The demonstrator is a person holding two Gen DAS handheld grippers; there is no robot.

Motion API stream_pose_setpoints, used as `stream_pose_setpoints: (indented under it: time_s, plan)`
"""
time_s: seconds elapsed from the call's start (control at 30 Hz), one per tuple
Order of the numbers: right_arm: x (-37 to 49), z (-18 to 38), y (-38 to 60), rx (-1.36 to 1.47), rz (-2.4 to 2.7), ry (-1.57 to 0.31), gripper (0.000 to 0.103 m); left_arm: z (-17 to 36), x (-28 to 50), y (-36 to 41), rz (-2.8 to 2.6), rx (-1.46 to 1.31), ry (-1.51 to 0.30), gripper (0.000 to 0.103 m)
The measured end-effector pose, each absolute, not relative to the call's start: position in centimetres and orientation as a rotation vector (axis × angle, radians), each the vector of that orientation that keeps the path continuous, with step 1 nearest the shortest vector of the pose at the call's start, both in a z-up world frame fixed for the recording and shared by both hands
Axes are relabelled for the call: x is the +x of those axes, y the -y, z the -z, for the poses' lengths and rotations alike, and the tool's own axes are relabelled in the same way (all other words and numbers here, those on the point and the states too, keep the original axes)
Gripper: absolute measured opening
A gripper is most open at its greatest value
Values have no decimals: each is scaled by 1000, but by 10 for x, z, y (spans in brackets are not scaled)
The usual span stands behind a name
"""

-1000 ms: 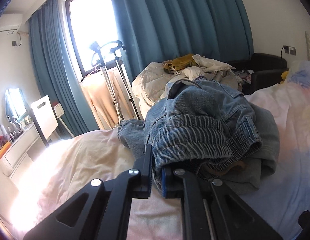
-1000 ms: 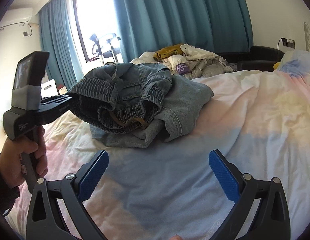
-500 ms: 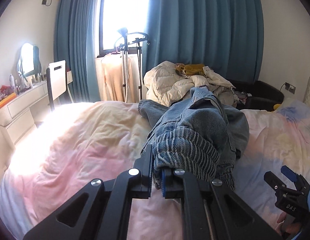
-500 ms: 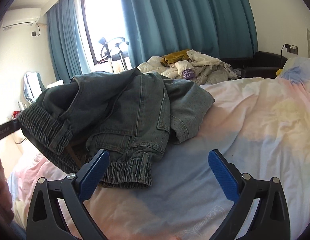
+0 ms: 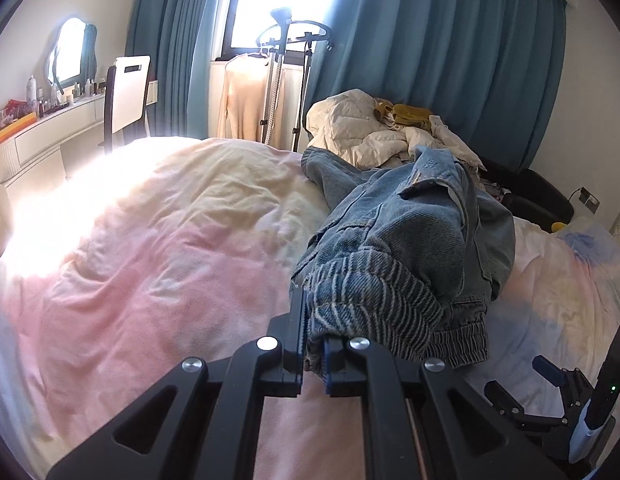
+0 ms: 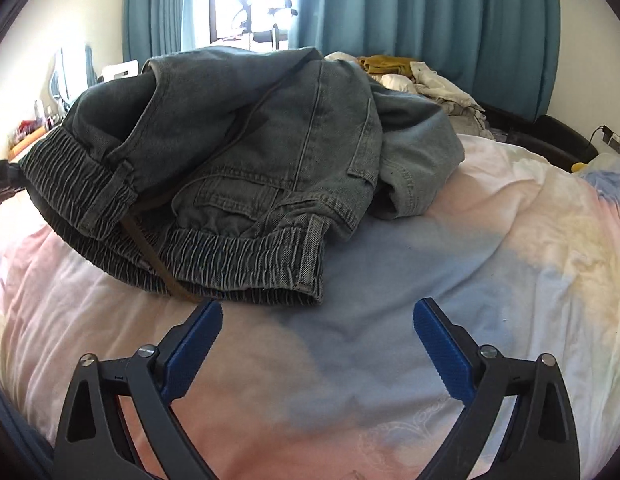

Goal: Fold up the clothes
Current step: 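Hold the cuff with the left gripper while the right gripper grasps the jeans' other end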

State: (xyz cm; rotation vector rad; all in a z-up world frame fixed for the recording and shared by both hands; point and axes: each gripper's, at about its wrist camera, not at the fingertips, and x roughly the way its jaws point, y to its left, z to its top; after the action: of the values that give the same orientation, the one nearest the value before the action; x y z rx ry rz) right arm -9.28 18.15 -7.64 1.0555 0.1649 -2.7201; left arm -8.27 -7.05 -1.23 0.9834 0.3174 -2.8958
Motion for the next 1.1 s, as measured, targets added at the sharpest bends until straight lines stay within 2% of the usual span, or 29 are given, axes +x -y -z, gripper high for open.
stream_pose_setpoints:
  time_s: [0.03, 0.17, 0.23, 0.3, 0.33, 0.4, 0.57, 0.67, 0.73, 0.77, 0.97, 1.1]
  plan:
    - [-95, 80, -178, 1074, 2708, -194, 90, 13, -83, 72, 2895, 985, -330, 7]
    - [-102, 94, -167, 1135, 2707, -309, 86, 16, -85, 77, 2888, 995, -360, 7]
    - [-106, 99, -166, 1141, 2729, -350, 76, 18, -86, 78, 2882, 1000, -357, 7]
    - [-112, 101, -169, 1150, 2754, -338, 72, 20, -87, 79, 2878, 1007, -358, 7]
    - [-115, 102, -170, 1154, 2766, -331, 66, 20, -88, 79, 2876, 1011, -359, 7]
    - [-122, 104, -174, 1162, 2774, -296, 61, 22, -89, 79, 2873, 1016, -355, 7]
    - [-138, 109, -181, 1177, 2783, -207, 53, 26, -95, 78, 2859, 1036, -355, 7]
    - [-144, 108, -181, 1140, 2766, -158, 38, 31, -102, 79, 2840, 1064, -365, 7]
    - [-142, 101, -182, 1095, 2766, -117, 21, 36, -106, 79, 2830, 1089, -379, 7]
    - [-142, 97, -183, 1073, 2765, -96, 16, 38, -107, 79, 2827, 1101, -386, 7]
    - [-137, 74, -186, 941, 2756, 25, 10, 49, -111, 65, 2831, 1142, -289, 7]
    - [-133, 59, -189, 853, 2745, 104, 9, 46, -108, 62, 2849, 1162, -299, 10]
